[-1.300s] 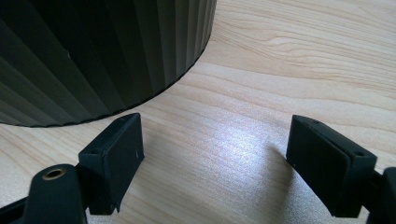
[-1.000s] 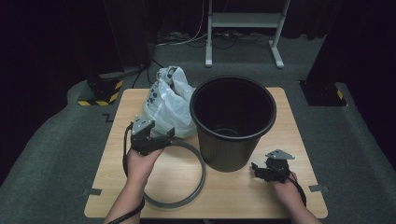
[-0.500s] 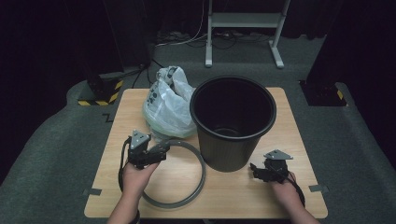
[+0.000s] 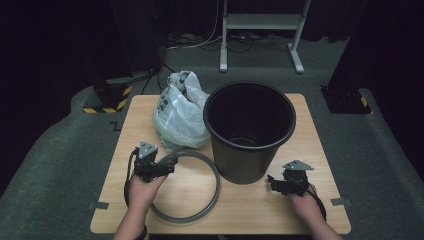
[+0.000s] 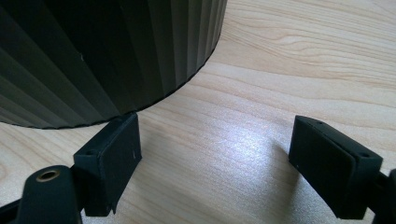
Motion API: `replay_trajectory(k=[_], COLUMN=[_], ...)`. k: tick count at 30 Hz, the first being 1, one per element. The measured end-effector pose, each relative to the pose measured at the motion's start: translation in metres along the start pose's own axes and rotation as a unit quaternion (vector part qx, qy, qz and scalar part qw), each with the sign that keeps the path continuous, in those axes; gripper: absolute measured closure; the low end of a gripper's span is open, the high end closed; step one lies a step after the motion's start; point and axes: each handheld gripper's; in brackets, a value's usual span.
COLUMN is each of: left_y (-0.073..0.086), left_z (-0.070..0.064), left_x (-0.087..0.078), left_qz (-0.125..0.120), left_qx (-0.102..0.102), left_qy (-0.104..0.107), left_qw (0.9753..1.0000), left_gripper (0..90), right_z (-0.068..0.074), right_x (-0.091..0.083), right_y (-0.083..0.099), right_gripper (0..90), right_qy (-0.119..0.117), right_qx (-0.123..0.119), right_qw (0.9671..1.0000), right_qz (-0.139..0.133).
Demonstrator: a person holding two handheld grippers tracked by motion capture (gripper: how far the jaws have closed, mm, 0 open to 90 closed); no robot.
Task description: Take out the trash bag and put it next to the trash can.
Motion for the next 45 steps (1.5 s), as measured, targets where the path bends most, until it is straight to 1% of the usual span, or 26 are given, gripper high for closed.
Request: replay_trajectory(k=[1,2,3,4,8,11,12,13,16,17,18,21,23,25,29,30,33,34,35,37,38,40,41,43,44,45], left_y=[0.002,0.003,0.003,0.005,0.009,0.012,0.012,0.013,0.016,0.018,0.020,0.024,0.026,0.028,0.030,0.030,0.034,0.036,0.037,0.039,0.040,0.040,0.040,0.040,0.040,0.041], left_z=[0.001,0.001,0.001,0.002,0.005,0.007,0.007,0.008,0.011,0.013,0.015,0.020,0.023,0.025,0.025,0.025,0.027,0.028,0.029,0.032,0.033,0.033,0.033,0.031,0.029,0.028], left_x=[0.002,0.005,0.005,0.007,0.012,0.016,0.016,0.018,0.020,0.022,0.023,0.025,0.026,0.027,0.030,0.030,0.033,0.033,0.034,0.035,0.035,0.034,0.033,0.033,0.033,0.033], left_qz=[0.018,0.028,0.028,0.041,0.068,0.084,0.084,0.096,0.114,0.118,0.125,0.146,0.156,0.164,0.182,0.182,0.198,0.201,0.206,0.212,0.216,0.218,0.220,0.222,0.224,0.223], left_qx=[0.008,0.013,0.013,0.013,0.018,0.022,0.022,0.023,0.020,0.016,0.012,0.011,-0.007,-0.010,0.003,0.003,0.009,0.009,0.006,-0.007,-0.015,-0.012,-0.013,-0.011,-0.001,0.002], left_qy=[0.000,-0.005,-0.005,-0.008,-0.016,-0.022,-0.022,-0.026,-0.026,-0.028,-0.030,-0.038,-0.035,-0.037,-0.054,-0.054,-0.065,-0.067,-0.069,-0.066,-0.064,-0.069,-0.068,-0.072,-0.077,-0.075], left_qw=[0.9998,0.9995,0.9995,0.9990,0.9974,0.9960,0.9960,0.9948,0.9930,0.9925,0.9917,0.9885,0.9871,0.9857,0.9817,0.9817,0.9779,0.9772,0.9762,0.9751,0.9741,0.9735,0.9731,0.9724,0.9716,0.9718], left_gripper=[16.0,16.0,16.0,16.1,16.3,16.4,16.3,16.3,17.5,18.0,18.3,19.9,23.0,25.5,27.3,28.0,30.3,30.9,32.0,34.8,36.8,40.1,41.4,43.2,43.9,43.9], right_z=[0.000,0.000,0.000,0.000,0.000,0.000,0.000,0.000,0.000,0.000,0.000,0.000,0.000,0.000,0.000,0.000,0.000,0.000,0.000,0.000,0.000,0.001,0.001,0.001,0.001,0.001], right_x=[0.000,0.000,0.000,0.000,0.000,0.000,0.000,0.000,0.000,0.000,0.000,0.000,0.000,0.000,0.000,0.000,0.000,0.000,0.000,0.000,0.000,0.001,0.001,0.001,0.001,0.001], right_y=[0.000,0.000,0.000,0.000,0.000,0.000,0.000,0.000,0.000,0.000,0.000,0.000,0.000,0.000,0.000,0.000,0.000,0.000,0.000,0.000,0.000,-0.001,-0.001,-0.001,-0.001,-0.001], right_gripper=[16.8,16.7,16.7,16.7,16.7,16.8,16.8,16.7,16.7,16.7,16.7,16.7,16.7,16.7,16.7,16.7,16.7,16.7,16.7,16.6,16.2,15.9,15.8,15.6,15.4,15.2], right_qy=[-0.003,-0.004,-0.004,-0.005,-0.006,-0.008,-0.008,-0.009,-0.010,-0.010,-0.011,-0.012,-0.013,-0.013,-0.014,-0.014,-0.014,-0.014,-0.014,-0.014,-0.014,-0.014,-0.014,-0.015,-0.015,-0.015], right_qx=[0.000,0.000,0.000,-0.002,-0.005,-0.007,-0.007,-0.007,-0.009,-0.008,-0.009,-0.008,-0.009,-0.010,-0.010,-0.010,-0.011,-0.010,-0.011,-0.010,-0.010,-0.009,-0.009,-0.009,-0.009,-0.009], right_qw=[1.0000,1.0000,1.0000,1.0000,1.0000,0.9999,0.9999,0.9999,0.9999,0.9999,0.9999,0.9999,0.9999,0.9999,0.9998,0.9998,0.9998,0.9998,0.9998,0.9998,0.9998,0.9998,0.9998,0.9998,0.9998,0.9998], right_qz=[0.001,0.001,0.001,0.001,0.001,0.001,0.001,0.001,0.001,0.001,0.002,0.002,0.002,0.002,0.002,0.002,0.002,0.002,0.002,0.002,0.002,0.003,0.003,0.003,0.003,0.004])
Point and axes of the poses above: each handheld gripper's, and its own axes: x roughly forward along the jaws, y roughly out of its underside, z roughly to its left, and after that the axes turned 6 degrees about -y, right-handed
